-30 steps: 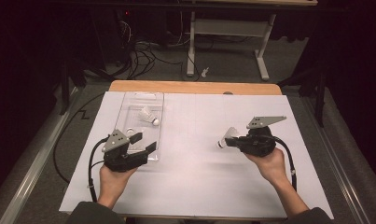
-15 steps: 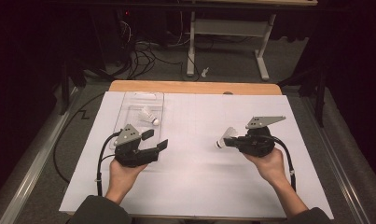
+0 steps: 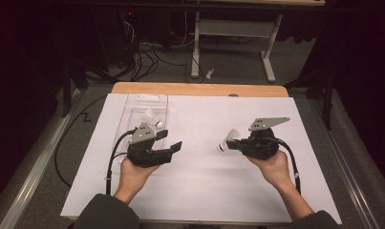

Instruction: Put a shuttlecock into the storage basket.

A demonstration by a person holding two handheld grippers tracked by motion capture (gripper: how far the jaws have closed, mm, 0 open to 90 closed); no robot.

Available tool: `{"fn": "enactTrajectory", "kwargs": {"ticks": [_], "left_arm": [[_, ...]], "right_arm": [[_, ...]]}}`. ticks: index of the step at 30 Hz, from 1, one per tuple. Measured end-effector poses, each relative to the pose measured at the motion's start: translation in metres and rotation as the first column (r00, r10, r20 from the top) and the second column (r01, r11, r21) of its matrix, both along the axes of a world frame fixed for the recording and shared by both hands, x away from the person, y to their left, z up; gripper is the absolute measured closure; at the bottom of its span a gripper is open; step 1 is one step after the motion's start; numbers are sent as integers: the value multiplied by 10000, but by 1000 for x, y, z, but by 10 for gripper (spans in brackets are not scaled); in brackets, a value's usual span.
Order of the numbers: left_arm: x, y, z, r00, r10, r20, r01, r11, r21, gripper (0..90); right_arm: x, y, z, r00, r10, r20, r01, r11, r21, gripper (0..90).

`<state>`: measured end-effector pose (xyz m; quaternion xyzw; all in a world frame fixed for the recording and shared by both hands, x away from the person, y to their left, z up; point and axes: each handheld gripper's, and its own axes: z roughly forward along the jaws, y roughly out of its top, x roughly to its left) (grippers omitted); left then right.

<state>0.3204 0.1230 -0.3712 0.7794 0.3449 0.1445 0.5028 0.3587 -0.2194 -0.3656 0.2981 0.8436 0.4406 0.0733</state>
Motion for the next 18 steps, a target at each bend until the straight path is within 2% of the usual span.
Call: {"fn": "enactTrajectory", "kwargs": {"ticks": [3,10,18], "left_arm": [[1,-4,2,9998,-178,-84,178,9998,-43,355],[4,-14,5,9988,-490,-81,492,9986,212,356],[8,-24,5,9959,-843,-334,857,9954,435,356]], "right_arm": [[0,2,1,10000,44,-26,-44,10000,6,893],[1,5,2,9999,131,-23,-131,9999,80,893],[1,8,4,9998,214,-40,-214,9997,130,893]]}}
